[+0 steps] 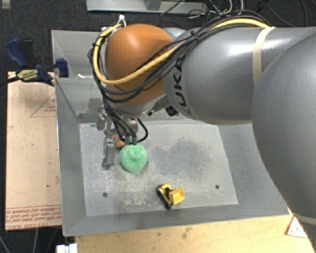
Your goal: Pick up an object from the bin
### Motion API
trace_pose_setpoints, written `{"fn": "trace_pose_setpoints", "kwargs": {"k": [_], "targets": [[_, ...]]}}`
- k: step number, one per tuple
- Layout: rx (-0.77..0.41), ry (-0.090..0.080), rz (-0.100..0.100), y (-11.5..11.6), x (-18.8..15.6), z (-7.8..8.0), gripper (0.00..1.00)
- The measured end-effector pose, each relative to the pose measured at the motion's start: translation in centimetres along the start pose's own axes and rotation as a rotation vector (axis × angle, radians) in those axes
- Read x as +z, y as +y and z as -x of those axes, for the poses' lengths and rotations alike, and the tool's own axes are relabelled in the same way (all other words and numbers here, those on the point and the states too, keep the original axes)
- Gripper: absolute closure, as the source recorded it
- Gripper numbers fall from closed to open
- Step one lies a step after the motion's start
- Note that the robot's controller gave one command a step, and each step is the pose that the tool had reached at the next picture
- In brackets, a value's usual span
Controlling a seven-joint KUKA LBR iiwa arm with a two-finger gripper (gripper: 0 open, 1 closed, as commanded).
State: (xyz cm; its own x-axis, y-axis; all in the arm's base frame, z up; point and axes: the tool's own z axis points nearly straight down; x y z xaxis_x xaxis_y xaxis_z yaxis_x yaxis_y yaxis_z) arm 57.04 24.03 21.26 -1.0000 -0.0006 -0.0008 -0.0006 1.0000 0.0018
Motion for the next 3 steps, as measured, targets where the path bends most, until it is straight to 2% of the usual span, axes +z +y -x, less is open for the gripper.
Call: {"fn": "trace_pose_setpoints", "kwargs": {"k": [1, 2, 3], "targets": [[-0.084, -0.004, 0.001, -3.6, 5.3, 0.5, 0.0], [-0.192, -0.001, -0.001, -9.2, 5.5, 5.6, 0.0], [0.04, -0.001, 0.0, -9.3, 7.6, 4.0, 0.0]]}}
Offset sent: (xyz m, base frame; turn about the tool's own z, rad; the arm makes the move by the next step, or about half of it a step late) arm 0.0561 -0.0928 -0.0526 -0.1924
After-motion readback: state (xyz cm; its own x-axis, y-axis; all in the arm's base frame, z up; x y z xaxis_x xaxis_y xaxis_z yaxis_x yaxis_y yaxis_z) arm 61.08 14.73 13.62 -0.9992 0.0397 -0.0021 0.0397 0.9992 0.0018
